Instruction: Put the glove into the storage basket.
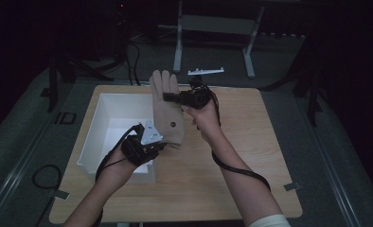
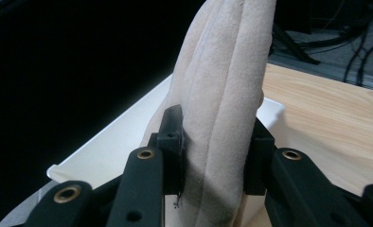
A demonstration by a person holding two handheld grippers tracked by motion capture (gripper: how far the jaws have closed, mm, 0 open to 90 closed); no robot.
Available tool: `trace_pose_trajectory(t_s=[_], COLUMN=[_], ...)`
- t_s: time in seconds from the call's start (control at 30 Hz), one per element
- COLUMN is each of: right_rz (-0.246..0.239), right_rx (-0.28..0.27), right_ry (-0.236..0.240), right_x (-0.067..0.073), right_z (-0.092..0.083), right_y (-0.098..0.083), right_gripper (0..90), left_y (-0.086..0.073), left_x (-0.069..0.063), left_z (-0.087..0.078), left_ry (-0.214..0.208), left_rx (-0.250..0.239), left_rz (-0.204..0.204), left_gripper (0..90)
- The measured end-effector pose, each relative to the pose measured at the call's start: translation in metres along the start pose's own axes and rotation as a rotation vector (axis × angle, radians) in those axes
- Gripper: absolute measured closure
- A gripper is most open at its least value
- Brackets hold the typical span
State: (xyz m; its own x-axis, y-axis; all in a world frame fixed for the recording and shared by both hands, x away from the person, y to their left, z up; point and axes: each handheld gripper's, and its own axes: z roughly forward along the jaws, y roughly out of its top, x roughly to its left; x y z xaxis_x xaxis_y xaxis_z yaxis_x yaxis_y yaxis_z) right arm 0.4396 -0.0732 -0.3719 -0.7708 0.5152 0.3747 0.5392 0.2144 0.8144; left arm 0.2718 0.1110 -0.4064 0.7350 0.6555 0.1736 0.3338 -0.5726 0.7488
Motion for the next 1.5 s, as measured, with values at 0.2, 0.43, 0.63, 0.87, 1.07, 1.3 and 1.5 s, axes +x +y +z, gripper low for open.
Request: trace_pose_trajectory(t_s=[0.2,0.43,0.63,0.87,1.07,1.3,1.5], right_rz=[-0.007,-0.018,-0.025,-0.023,-0.045,-0.050,-0.045], right_rx=[0.018,0.039,0.060,0.080,0.106,0.144,0.193], right_ry=[0.017,0.042,0.059,0.070,0.052,0.028,0.011], right_x=[0.010,0.025,0.037,0.044,0.046,0.044,0.038], right_z=[0.019,0.049,0.075,0.097,0.112,0.129,0.142], right_y=[0.004,0.011,0.013,0.011,0.004,-0.008,-0.022], right_gripper=[67.8,67.8,67.8,67.7,67.7,67.7,67.6], left_y=[-0.015,-0.033,-0.050,-0.069,-0.085,-0.101,-0.115], left_x=[0.009,0.022,0.033,0.043,0.047,0.049,0.049], left_z=[-0.011,-0.025,-0.033,-0.038,-0.031,-0.016,-0.007], left_ry=[0.020,0.055,0.065,0.076,0.066,0.061,0.039], left_rx=[0.002,0.014,0.023,0.034,0.040,0.089,0.113], left_rz=[-0.026,-0.046,-0.084,-0.121,-0.159,-0.181,-0.207], left_gripper=[81.5,81.4,81.5,81.5,81.5,81.4,81.4])
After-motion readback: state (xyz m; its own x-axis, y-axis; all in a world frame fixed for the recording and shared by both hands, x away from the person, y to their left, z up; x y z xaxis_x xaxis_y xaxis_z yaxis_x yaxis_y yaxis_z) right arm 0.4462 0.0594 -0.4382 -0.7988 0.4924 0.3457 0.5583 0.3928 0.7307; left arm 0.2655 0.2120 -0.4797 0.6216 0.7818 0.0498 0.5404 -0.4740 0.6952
